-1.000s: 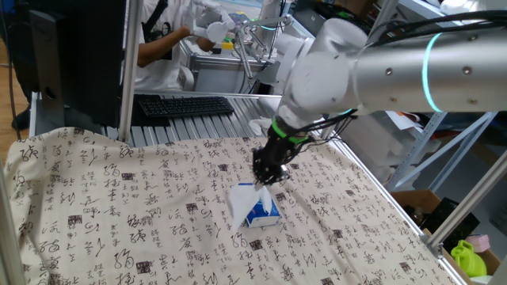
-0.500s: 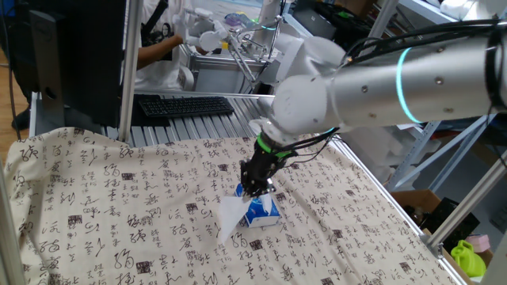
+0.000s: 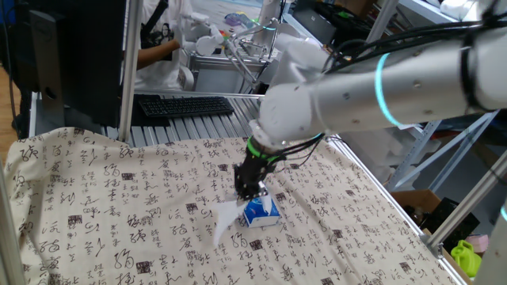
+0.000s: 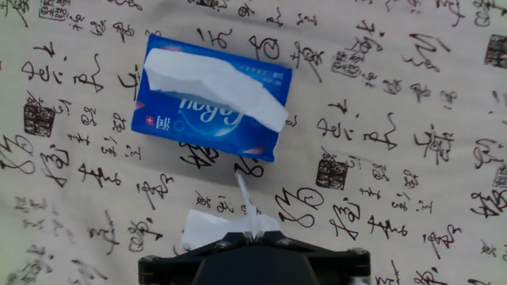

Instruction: Pull out a napkin

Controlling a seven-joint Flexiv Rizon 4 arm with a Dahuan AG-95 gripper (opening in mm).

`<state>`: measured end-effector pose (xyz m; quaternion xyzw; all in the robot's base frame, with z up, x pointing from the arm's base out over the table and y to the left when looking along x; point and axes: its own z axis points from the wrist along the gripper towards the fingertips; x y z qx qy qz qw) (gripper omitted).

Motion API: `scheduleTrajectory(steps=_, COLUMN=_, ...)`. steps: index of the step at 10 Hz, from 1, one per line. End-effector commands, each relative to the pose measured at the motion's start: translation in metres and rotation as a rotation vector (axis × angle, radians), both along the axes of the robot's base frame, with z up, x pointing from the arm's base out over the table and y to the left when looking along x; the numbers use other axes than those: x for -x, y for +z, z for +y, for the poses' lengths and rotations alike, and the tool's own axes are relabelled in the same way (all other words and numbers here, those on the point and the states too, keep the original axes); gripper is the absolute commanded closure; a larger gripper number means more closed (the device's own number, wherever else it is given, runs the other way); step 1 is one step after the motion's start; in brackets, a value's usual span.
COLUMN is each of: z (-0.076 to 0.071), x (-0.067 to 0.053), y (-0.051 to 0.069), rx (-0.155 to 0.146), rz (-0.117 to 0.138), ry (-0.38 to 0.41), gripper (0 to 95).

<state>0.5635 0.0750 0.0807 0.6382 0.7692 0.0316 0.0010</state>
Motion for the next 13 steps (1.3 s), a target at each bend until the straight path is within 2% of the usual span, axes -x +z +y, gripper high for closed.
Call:
scheduleTrajectory(steps=1, z=0.001, x=-0.001, y=-0.011, rx=0.016, rz=0.002, ry=0.0, gripper=95.0)
scheduleTrajectory(steps=4, z=0.001, x=-0.004, y=-0.026, rx=0.011, rz=0.0, ry=-0.023, gripper=95.0)
scheduleTrajectory(steps=5, z=0.001, x=-0.007, y=-0.035, rx=0.021, rz=-0.002, ry=-0.035, gripper=95.0)
scheduleTrajectory(steps=6, z=0.001, x=-0.007, y=-0.037, rx=0.021, rz=-0.001, ry=-0.041, gripper=95.0)
scheduleTrajectory(steps=8, z=0.002, x=-0.009, y=-0.037, rx=0.037, rz=0.006, ry=-0.086, gripper=57.0)
scheduleTrajectory(steps=9, z=0.002, x=-0.01, y=-0.036, rx=0.037, rz=0.009, ry=-0.095, gripper=38.0)
scheduleTrajectory(steps=10, z=0.002, x=-0.011, y=-0.035, rx=0.022, rz=0.003, ry=-0.116, gripper=19.0)
scheduleTrajectory(steps=11, z=0.002, x=-0.011, y=-0.035, rx=0.022, rz=0.002, ry=-0.12, gripper=19.0)
scheduleTrajectory(steps=12, z=0.002, x=-0.012, y=-0.035, rx=0.012, rz=-0.004, ry=-0.132, gripper=0.0)
scheduleTrajectory(steps=13, z=0.002, x=-0.012, y=-0.035, rx=0.01, rz=-0.007, ry=-0.134, gripper=0.0)
